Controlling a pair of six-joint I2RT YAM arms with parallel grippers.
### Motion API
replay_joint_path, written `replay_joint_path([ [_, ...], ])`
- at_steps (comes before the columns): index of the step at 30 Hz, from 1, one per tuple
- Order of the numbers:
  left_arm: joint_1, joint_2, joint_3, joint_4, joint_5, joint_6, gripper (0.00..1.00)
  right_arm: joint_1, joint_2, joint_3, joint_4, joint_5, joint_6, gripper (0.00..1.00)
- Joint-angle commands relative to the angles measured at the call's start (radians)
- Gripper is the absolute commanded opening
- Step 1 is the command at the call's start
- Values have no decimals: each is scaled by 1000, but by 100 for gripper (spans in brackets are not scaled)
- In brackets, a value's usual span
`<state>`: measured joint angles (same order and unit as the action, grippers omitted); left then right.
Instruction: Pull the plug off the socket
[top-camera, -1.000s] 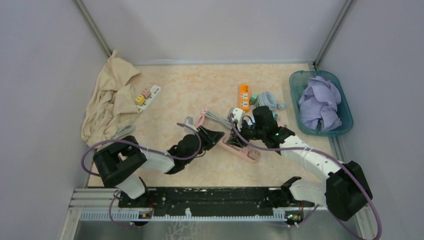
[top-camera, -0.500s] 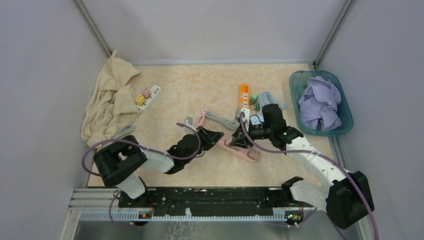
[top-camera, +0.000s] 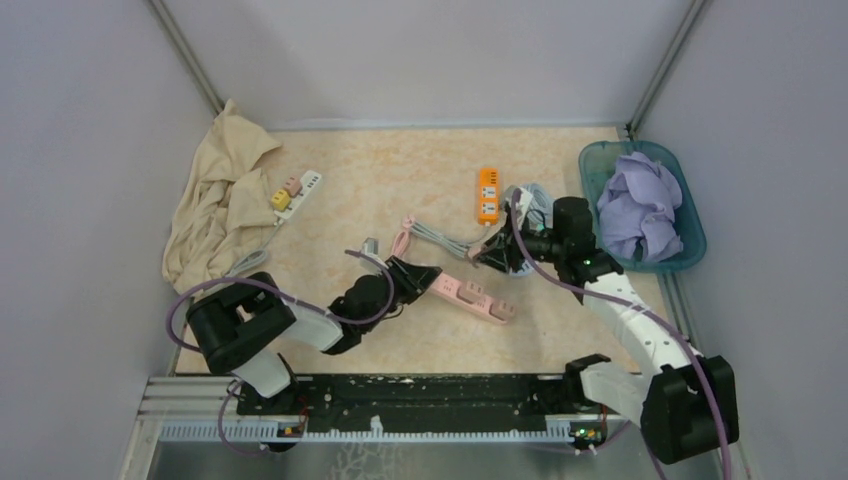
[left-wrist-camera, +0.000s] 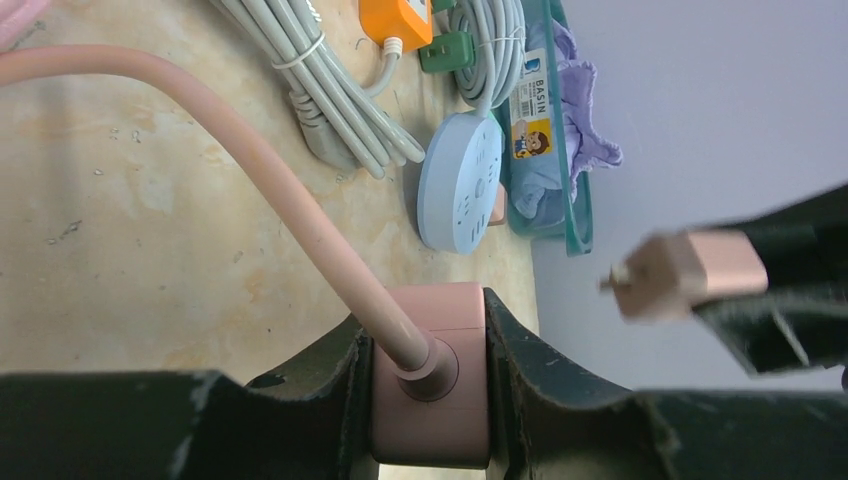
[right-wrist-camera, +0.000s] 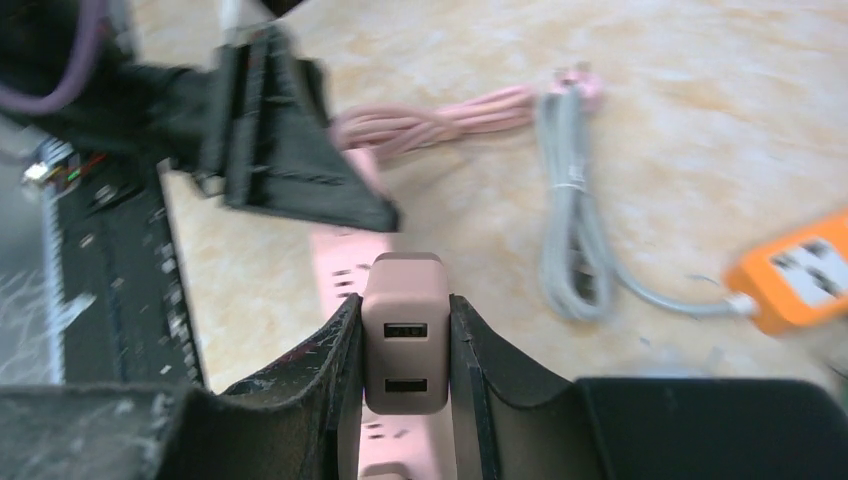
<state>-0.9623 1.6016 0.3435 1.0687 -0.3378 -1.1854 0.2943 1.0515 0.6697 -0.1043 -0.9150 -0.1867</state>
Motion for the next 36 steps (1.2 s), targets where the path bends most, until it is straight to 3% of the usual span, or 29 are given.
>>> replay_joint_path([
  [1,11,26,-84,-43,7,182,0,-60,-1,12,160,284,172,0],
  [5,11,39,-130,90,50,223,0,-76,66,13,191,468,266,0],
  [11,10,50,-175,180,81,247,0,-107,148,22,218,571,364,0],
  [18,11,59,-186,194,100,259,0,-140,236,26,262,465,386,0],
  [28,11,61,-198,218,118,251,0,-117,436,182,213,398,357,15],
  [33,11,49,-189,194,120,256,0,-102,474,205,217,443,348,38],
  [36,11,47,-181,187,122,257,0,-100,485,213,198,468,340,45],
])
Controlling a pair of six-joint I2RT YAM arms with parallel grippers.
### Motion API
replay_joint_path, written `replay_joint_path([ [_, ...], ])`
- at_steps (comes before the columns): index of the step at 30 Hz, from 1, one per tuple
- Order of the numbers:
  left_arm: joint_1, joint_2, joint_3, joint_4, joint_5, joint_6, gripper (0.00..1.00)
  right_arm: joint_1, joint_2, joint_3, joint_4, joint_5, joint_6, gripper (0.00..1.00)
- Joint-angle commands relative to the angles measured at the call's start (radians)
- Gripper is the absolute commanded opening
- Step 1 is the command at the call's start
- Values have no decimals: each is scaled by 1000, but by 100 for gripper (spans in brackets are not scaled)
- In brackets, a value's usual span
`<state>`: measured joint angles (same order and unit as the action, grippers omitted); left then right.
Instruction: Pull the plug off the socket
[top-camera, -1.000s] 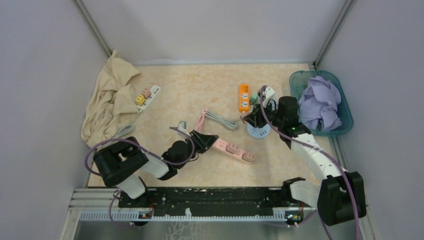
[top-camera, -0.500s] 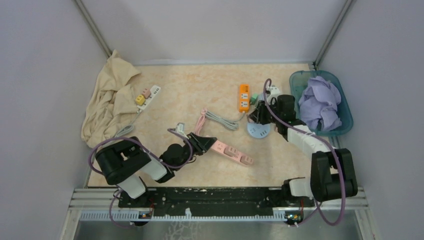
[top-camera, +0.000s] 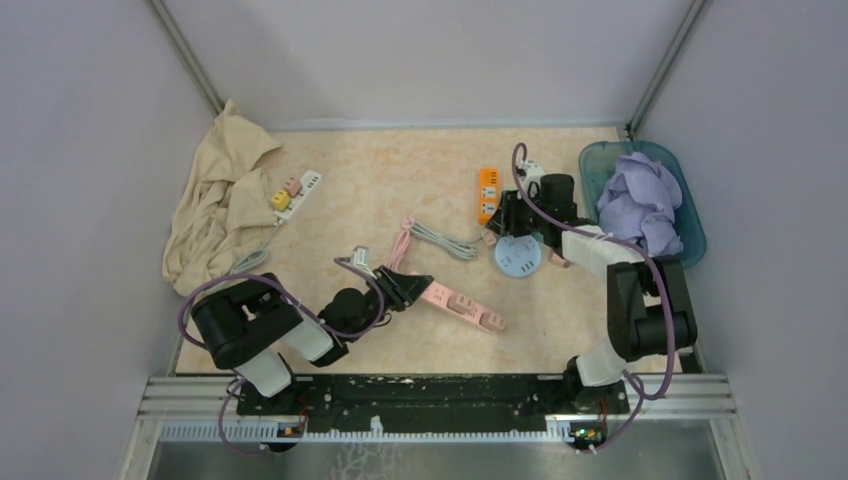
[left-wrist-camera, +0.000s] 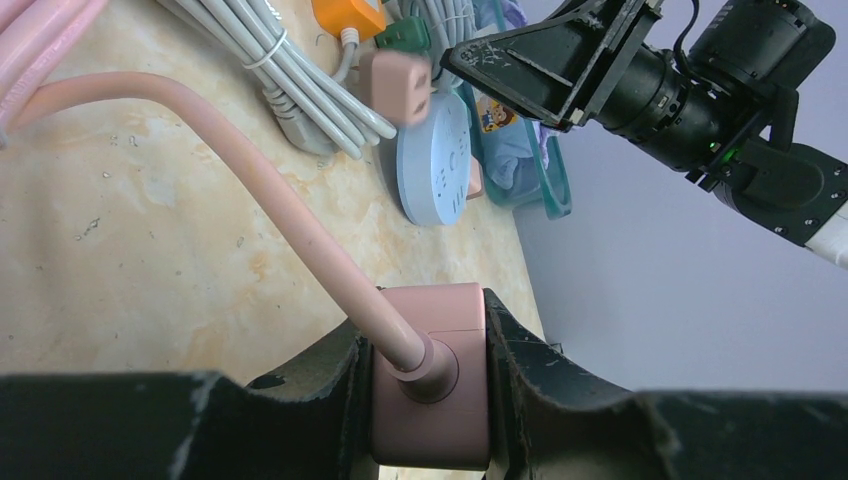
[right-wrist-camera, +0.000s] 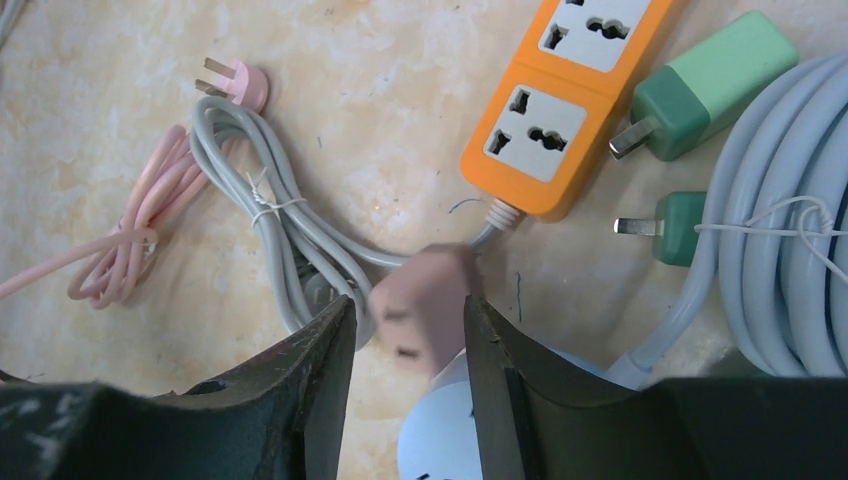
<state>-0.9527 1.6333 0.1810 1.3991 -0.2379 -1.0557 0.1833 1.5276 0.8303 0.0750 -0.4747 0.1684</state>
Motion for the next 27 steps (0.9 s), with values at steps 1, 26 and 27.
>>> replay_joint_path([
  [1,1,14,-18,-145,22,128,0,11,7,51,18,35,-18,47],
  [26,1,-141,73,-529,-49,36,0,44,-484,-130,-327,-806,-822,64],
  [27,2,-153,83,-566,-59,23,0,64,-490,-131,-344,-762,-822,66],
])
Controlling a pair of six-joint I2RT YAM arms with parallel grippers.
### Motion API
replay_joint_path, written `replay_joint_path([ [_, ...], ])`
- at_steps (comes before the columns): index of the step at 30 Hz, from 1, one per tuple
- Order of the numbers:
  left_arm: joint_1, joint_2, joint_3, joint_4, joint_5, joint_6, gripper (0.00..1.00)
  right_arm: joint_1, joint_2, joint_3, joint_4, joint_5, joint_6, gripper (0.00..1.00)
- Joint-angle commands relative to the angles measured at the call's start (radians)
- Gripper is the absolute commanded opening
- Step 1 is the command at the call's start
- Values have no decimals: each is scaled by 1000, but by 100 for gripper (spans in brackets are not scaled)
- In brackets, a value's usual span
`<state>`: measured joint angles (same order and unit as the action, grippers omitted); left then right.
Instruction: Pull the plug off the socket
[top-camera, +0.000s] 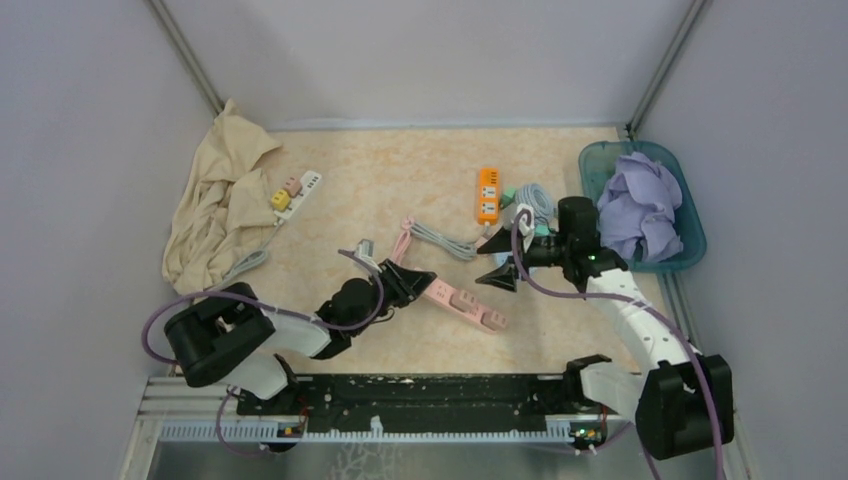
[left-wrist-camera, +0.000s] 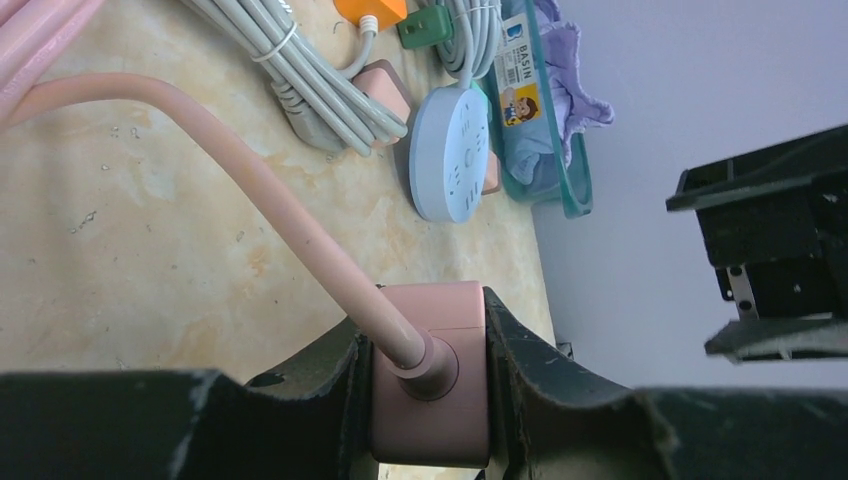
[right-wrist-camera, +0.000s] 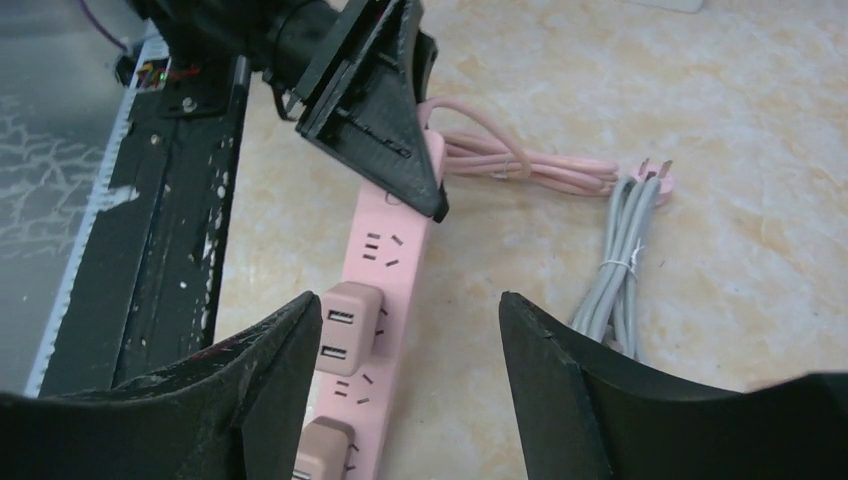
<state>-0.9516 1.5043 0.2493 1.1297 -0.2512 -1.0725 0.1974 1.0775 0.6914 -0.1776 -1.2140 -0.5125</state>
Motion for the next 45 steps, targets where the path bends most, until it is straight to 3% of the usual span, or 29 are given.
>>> replay_joint_path([
  [1,0,-36,24,-342,-58,22,0,72,-47,6,-107,22,-152,67],
  [6,0,-71,78,-517,-90,-55,0,120,-59,-9,-122,160,-131,80],
  [16,-2,-90,91,-556,-87,-99,0,258,39,-8,-129,338,-102,78],
  [35,-1,-123,71,-535,-98,-50,0,321,113,5,-159,341,-116,47],
  [42,-1,-118,77,-558,-119,-53,0,334,116,15,-180,304,-115,14],
  [45,-1,-103,93,-571,-119,-49,0,356,117,20,-172,290,-90,6],
])
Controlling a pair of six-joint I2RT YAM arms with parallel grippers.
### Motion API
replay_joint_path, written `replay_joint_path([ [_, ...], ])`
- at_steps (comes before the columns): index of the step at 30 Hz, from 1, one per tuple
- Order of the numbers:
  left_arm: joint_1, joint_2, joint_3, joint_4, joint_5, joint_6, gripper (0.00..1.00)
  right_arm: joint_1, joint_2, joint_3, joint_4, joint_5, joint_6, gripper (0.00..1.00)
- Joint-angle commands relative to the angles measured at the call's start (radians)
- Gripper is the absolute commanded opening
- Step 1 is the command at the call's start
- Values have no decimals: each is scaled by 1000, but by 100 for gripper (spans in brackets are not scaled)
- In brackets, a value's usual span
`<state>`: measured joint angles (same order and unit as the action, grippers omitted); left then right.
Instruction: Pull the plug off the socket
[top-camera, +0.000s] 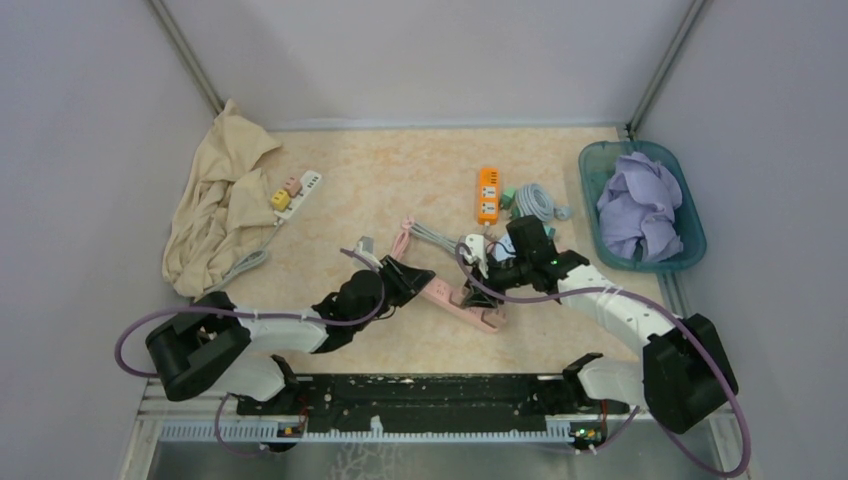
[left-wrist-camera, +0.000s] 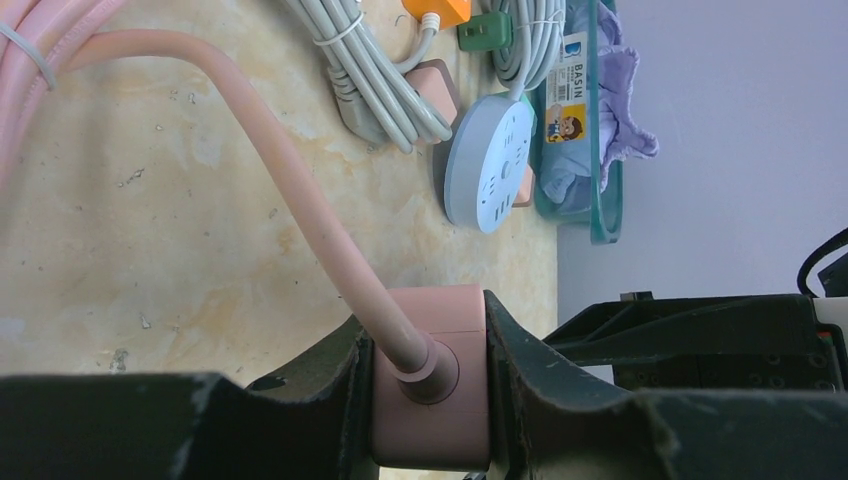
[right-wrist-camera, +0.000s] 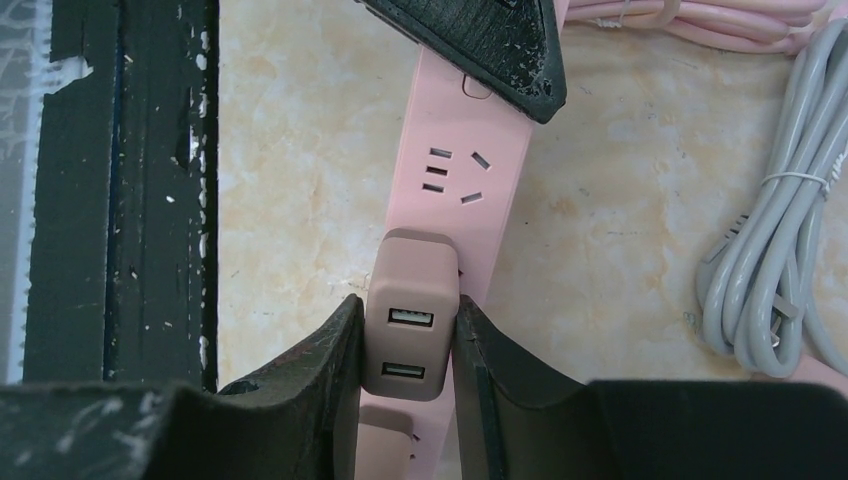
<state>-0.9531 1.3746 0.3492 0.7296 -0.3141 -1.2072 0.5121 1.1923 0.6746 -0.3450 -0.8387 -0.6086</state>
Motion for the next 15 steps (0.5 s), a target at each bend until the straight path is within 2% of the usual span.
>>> replay_joint_path([
  [1,0,34,-3,-171,-53,86,0,48,2,37,6,-87,22,5],
  [7,-2,60,5,-157,-48,91,0,62,24,58,73,-60,131,0],
  [15,0,16,-45,-167,-114,100,0,33,31,77,59,14,130,0],
])
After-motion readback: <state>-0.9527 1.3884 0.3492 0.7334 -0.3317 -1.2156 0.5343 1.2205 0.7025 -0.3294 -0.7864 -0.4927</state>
